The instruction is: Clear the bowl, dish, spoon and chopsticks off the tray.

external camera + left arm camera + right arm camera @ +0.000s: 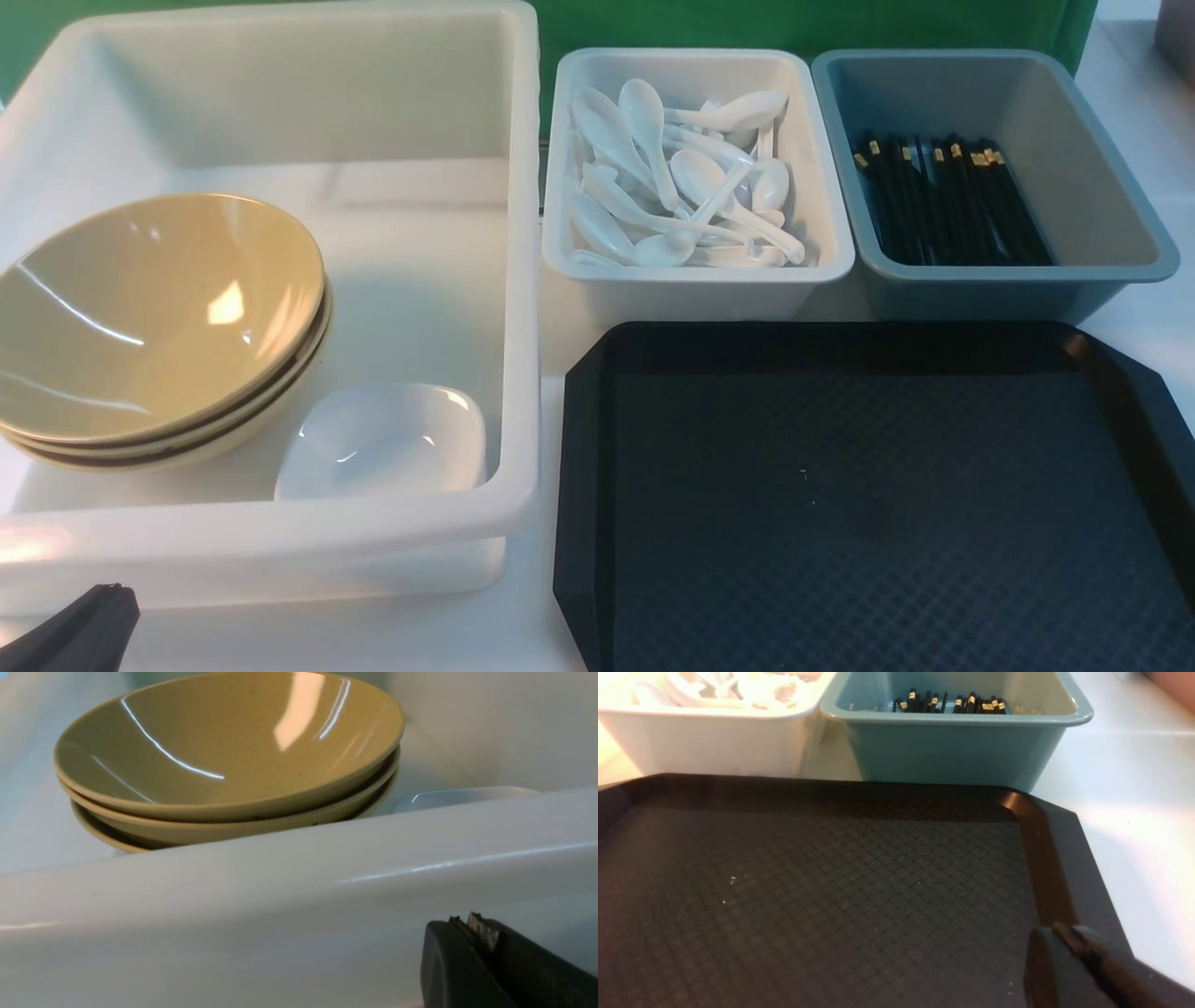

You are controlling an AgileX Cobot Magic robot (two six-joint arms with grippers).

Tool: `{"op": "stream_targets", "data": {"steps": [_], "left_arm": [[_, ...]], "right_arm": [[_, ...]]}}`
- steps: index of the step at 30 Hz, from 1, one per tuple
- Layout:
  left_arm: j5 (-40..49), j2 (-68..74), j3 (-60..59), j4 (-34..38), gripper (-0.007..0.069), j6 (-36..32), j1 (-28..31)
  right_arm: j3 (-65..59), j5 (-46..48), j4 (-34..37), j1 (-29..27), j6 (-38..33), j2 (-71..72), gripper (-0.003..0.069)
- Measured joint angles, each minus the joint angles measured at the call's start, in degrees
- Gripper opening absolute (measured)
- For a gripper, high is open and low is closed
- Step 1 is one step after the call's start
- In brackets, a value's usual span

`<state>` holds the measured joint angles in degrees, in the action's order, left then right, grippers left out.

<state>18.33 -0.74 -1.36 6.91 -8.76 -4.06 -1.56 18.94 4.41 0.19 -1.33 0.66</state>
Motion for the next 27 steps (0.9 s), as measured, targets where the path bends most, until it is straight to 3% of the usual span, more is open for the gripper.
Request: {"op": "stream_targets", "data": {"steps": [27], "left_arm": [[0.0,0.0,0.0,0.1,-0.0011,0.0,0.0]], "right_arm": [[0.0,0.1,0.0,0.0,0.0,0.0,0.0064]]}}
